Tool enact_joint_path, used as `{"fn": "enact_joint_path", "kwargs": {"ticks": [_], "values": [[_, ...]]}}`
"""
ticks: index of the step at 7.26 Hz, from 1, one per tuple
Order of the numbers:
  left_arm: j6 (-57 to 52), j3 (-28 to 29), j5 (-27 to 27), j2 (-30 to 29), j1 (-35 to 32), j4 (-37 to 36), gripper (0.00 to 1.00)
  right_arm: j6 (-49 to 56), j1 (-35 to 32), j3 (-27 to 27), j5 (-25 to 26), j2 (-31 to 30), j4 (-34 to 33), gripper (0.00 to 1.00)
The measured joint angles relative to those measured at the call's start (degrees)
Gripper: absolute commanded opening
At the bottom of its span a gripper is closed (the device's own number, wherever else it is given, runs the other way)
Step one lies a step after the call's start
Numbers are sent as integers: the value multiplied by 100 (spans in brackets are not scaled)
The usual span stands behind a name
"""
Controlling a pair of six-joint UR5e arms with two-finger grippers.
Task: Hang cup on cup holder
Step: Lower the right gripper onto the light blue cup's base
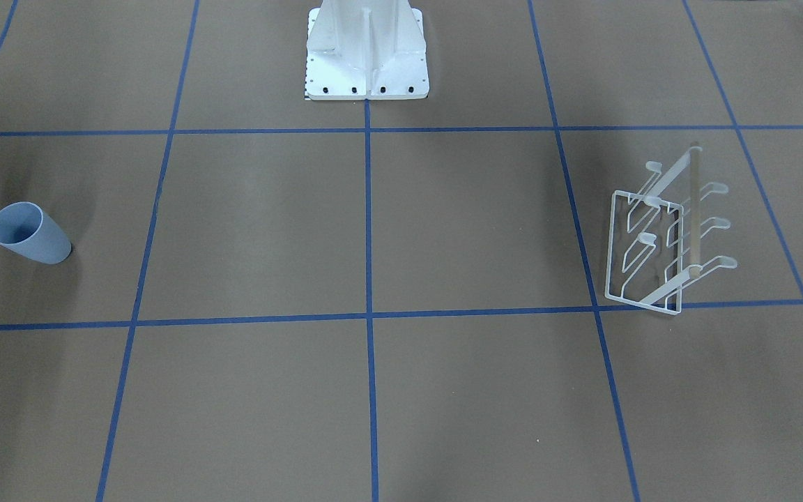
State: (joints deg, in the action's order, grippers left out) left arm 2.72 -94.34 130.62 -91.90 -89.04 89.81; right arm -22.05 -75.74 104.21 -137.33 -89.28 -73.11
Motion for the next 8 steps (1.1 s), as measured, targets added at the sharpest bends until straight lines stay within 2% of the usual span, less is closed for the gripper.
{"fn": "enact_joint_path", "kwargs": {"ticks": [3, 8], "values": [[0, -10, 7, -2, 0, 3, 98, -459, 467, -65, 18, -39, 318, 100], [-2, -4, 7, -12, 0, 10, 98, -432, 849, -640, 92, -84, 313, 100]]}}
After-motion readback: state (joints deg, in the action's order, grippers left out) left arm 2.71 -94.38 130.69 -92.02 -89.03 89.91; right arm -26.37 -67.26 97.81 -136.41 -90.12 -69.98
